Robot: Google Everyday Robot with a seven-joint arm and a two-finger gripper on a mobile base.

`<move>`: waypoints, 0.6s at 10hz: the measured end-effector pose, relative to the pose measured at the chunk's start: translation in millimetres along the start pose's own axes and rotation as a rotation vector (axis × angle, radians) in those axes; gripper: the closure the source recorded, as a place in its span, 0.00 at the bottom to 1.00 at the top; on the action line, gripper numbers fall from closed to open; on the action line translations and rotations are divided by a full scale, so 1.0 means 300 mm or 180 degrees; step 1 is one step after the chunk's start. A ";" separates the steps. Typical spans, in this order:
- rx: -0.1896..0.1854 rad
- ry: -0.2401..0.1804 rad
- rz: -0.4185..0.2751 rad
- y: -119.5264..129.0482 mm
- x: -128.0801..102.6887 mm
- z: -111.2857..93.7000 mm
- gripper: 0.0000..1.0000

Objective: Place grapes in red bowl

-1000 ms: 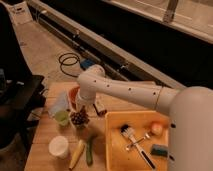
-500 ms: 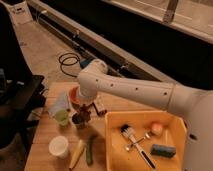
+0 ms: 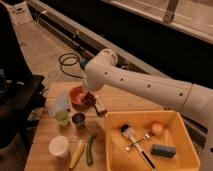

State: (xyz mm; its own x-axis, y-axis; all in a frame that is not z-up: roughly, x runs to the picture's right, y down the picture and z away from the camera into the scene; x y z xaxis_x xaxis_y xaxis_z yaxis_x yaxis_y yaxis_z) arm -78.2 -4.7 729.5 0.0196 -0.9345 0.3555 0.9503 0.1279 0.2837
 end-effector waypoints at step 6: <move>0.0264 -0.0052 0.0112 -0.008 0.283 0.160 0.98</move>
State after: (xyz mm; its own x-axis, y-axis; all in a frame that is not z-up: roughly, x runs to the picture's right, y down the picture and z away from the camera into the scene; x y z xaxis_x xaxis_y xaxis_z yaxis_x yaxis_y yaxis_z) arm -93.6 -68.4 801.8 0.0467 -0.9234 0.3809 0.9201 0.1882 0.3435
